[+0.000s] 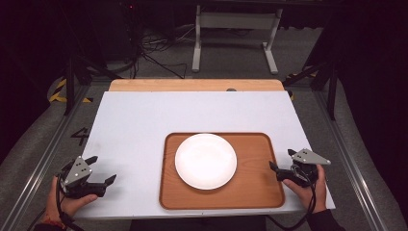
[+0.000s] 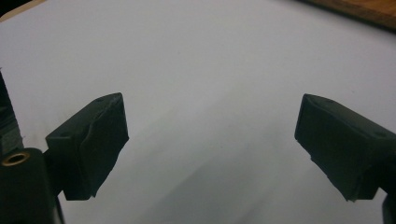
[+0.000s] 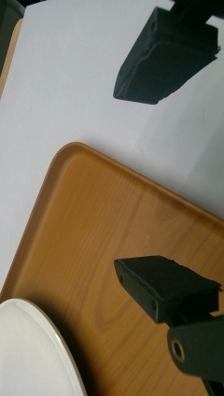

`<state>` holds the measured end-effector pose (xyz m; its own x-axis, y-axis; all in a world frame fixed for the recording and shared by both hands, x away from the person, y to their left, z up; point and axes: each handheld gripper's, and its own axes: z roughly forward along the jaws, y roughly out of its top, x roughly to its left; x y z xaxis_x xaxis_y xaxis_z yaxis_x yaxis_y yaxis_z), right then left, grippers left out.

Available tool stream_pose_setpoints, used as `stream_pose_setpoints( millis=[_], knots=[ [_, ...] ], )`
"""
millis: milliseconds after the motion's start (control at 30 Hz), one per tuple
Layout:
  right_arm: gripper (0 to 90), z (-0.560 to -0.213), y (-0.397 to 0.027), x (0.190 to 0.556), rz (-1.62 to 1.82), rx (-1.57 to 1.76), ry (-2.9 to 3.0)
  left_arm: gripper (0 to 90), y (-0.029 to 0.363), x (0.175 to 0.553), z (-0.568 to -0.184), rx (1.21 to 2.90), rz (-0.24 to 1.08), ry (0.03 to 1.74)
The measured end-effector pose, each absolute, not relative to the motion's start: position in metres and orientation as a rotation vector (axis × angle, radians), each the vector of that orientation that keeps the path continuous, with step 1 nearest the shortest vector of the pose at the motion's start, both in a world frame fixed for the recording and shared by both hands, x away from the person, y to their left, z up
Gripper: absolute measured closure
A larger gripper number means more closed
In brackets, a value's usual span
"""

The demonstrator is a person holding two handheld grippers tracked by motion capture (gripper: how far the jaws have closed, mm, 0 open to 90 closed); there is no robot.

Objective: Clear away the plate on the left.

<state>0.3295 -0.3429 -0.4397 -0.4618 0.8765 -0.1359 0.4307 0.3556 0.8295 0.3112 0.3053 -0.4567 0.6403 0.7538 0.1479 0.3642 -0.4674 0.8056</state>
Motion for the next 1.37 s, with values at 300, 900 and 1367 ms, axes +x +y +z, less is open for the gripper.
stream_pose_setpoints(
  millis=[300,900,1367],
  knots=[
    [15.9,-0.4398,-0.3443,0.3273,0.998,1.137,2.038,10.5,0.3006,0.3143,-0.4573,2.106,0.639,0.856],
    [16.0,-0.4411,-0.3458,0.3285,1.003,1.143,2.039,10.6,0.3001,0.3162,-0.4563,2.109,0.643,0.862],
    [15.9,-0.4414,-0.3492,0.326,1.007,1.155,2.031,10.6,0.2952,0.3194,-0.4566,2.114,0.631,0.854]
  ],
)
